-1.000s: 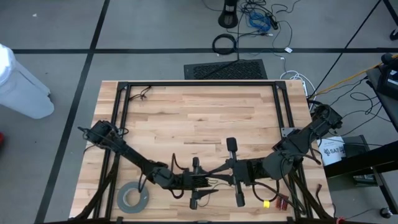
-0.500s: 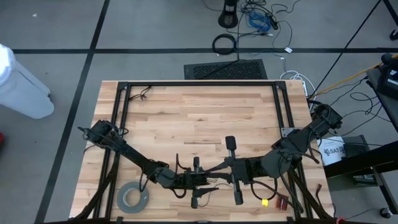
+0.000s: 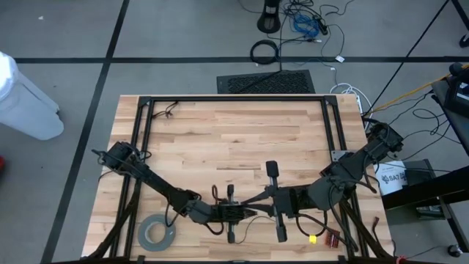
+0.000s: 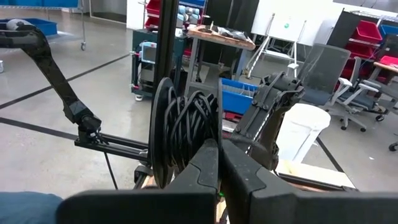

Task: Coil cords
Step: Coil the black wire onto the spool

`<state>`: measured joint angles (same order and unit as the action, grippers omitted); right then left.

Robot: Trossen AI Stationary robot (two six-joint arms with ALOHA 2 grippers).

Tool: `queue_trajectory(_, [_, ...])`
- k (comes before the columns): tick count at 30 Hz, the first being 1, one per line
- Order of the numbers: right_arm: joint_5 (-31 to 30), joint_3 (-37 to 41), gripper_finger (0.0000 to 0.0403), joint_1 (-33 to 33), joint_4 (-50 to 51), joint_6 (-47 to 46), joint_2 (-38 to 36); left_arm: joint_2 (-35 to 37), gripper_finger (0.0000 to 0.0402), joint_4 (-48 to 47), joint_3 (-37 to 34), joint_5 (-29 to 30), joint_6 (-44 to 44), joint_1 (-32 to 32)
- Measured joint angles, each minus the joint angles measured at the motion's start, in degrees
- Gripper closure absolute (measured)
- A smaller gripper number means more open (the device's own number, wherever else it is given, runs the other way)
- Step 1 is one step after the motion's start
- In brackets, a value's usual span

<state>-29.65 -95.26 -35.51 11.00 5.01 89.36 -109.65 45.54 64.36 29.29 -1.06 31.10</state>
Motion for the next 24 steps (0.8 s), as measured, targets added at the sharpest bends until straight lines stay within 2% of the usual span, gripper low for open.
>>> queue_trajectory(5, [-0.1,0.0,0.0403,-1.0,1.3,-0.5,0.0,1.7,0.0396,-6.9,0.0,3.3,-0.1,0.7])
queue_trajectory(10, [-0.3,0.0,0.0403,-2.0,4.5,-2.8,0.0,6.3,0.0398,-14.1,0.0,3.8,-0.1,1.7])
queue_trajectory(14, [-0.4,0.0,0.0403,-2.5,6.7,-4.7,0.0,10.0,0.0398,-20.5,0.0,6.8,-0.2,2.9])
queue_trajectory(19, [-0.5,0.0,0.0403,-3.3,9.4,-6.6,0.0,15.2,0.0399,-33.9,0.0,11.1,-6.1,4.5])
queue_trajectory(24, [-0.7,0.0,0.0403,-4.0,11.2,-7.9,0.0,20.1,0.0399,-46.3,0.0,12.8,-13.8,6.3])
